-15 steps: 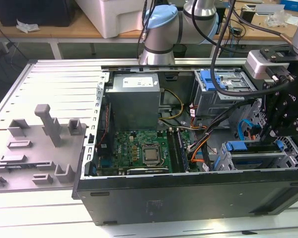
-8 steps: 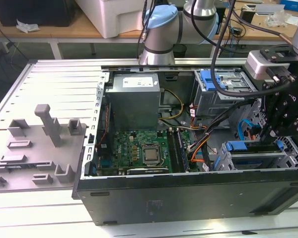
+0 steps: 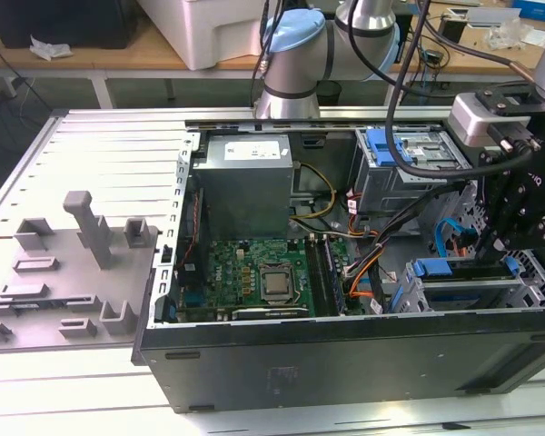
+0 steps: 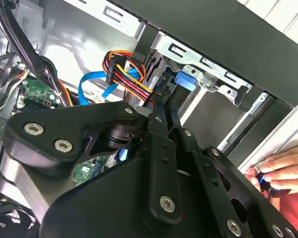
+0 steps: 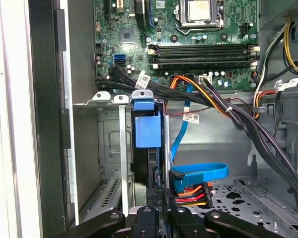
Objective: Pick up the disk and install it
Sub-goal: 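Insert the first disk wire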
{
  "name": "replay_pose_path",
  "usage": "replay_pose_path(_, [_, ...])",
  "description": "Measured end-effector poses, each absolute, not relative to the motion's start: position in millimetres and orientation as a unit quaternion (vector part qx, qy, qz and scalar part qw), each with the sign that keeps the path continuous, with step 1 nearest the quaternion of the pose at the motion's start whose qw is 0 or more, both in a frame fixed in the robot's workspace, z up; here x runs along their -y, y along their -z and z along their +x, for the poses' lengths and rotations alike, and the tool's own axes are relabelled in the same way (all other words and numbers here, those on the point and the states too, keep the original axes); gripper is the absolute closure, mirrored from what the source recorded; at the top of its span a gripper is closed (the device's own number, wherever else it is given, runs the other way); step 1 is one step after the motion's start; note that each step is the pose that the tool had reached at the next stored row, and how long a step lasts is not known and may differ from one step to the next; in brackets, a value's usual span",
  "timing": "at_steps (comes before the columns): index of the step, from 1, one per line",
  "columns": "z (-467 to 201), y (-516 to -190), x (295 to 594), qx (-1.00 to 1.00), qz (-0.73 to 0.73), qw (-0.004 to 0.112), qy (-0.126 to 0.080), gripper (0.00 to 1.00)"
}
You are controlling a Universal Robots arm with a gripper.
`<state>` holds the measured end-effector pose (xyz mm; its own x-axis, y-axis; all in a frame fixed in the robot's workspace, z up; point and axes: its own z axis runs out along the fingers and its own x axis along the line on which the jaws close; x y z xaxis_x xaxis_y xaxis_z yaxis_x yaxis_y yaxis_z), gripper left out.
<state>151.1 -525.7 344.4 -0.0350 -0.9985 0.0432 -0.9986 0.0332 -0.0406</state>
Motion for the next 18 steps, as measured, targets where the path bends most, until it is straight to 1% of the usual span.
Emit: replay_pose_path(18, [151.0, -344.1, 526.6, 0.716, 0.698, 0.001, -0.03, 0.84])
